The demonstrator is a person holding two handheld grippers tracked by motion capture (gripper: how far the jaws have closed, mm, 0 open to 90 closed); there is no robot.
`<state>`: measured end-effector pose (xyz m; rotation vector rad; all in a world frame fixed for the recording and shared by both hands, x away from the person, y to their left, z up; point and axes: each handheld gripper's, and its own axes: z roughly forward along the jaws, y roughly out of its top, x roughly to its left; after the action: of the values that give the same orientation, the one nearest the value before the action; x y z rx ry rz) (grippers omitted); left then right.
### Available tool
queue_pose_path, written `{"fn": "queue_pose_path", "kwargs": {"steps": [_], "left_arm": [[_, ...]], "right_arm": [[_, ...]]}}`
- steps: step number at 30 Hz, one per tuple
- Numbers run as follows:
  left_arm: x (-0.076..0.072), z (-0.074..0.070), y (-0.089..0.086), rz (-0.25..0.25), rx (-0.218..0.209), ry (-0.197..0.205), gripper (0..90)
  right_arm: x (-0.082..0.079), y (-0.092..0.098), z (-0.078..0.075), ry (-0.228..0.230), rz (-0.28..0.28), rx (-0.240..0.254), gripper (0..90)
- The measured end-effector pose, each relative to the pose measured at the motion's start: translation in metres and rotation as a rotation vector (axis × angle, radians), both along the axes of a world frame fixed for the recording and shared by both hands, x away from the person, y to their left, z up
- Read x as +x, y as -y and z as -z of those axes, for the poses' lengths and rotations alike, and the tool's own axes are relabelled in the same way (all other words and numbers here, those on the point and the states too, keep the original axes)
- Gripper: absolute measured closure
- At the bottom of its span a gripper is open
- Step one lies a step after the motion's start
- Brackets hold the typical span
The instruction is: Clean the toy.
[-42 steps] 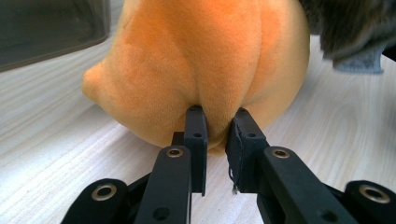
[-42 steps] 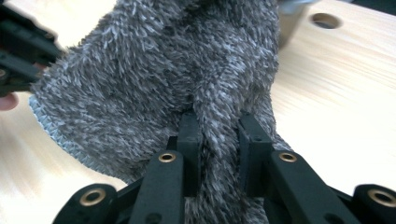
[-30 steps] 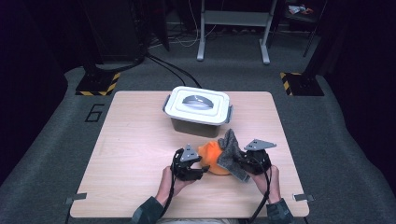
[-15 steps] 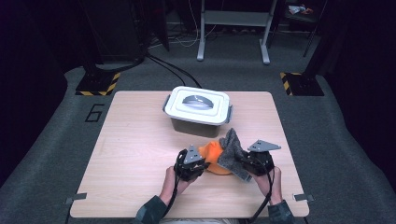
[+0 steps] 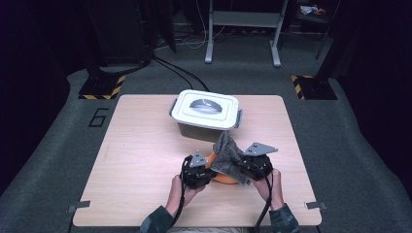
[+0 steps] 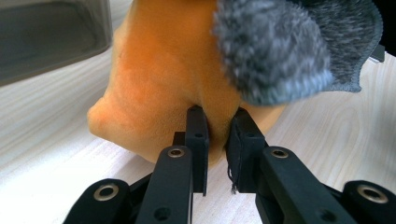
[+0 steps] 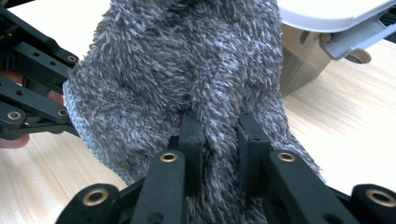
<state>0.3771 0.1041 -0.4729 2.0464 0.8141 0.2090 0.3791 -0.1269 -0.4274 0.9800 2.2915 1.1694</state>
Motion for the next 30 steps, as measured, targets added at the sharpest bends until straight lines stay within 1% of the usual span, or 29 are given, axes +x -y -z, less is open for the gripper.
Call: {"fn": "queue_pose_path", "kwargs": {"steps": [2,3,5,7,10,14,18,22,23,25,26,27,30], "left_arm": [[0.001,0.001,0.0,-0.001,-0.004,-0.003,79.5],[0.002,0.001,0.0,-0.001,-0.006,-0.006,79.6],[0.002,0.001,0.0,0.001,-0.004,-0.008,79.5],[0.003,0.003,-0.002,-0.005,-0.01,-0.016,79.6],[0.005,0.004,-0.003,-0.001,-0.029,-0.031,79.5],[0.006,0.005,-0.004,-0.001,-0.03,-0.031,79.5],[0.006,0.005,-0.005,0.003,-0.026,-0.034,79.5],[0.007,0.005,-0.005,-0.003,-0.027,-0.032,79.5],[0.007,0.005,-0.006,-0.001,-0.025,-0.032,79.4],[0.007,0.005,-0.006,-0.004,-0.022,-0.03,79.4],[0.007,0.005,-0.006,-0.005,-0.029,-0.035,79.4],[0.007,0.005,-0.006,-0.005,-0.029,-0.035,79.4],[0.008,0.006,-0.007,-0.007,-0.033,-0.038,79.4]], "right_arm": [[0.001,0.001,0.001,0.004,-0.003,-0.002,75.4],[0.0,0.003,0.002,0.004,0.011,-0.011,75.4],[0.0,0.003,0.003,0.0,0.015,-0.014,75.4],[-0.001,0.006,0.005,-0.006,0.02,-0.013,75.4],[-0.001,0.012,0.008,-0.018,0.03,-0.028,75.6],[0.0,0.021,0.015,-0.035,0.049,-0.034,75.7],[-0.001,0.025,0.018,-0.042,0.06,-0.038,75.8],[0.0,0.03,0.022,-0.065,0.075,-0.043,75.8],[0.0,0.034,0.025,-0.073,0.086,-0.049,75.8],[0.001,0.035,0.027,-0.077,0.088,-0.05,75.8],[0.001,0.039,0.032,-0.089,0.103,-0.057,75.9],[0.001,0.039,0.032,-0.089,0.103,-0.057,75.9],[0.002,0.045,0.04,-0.12,0.117,-0.063,75.9]]}}
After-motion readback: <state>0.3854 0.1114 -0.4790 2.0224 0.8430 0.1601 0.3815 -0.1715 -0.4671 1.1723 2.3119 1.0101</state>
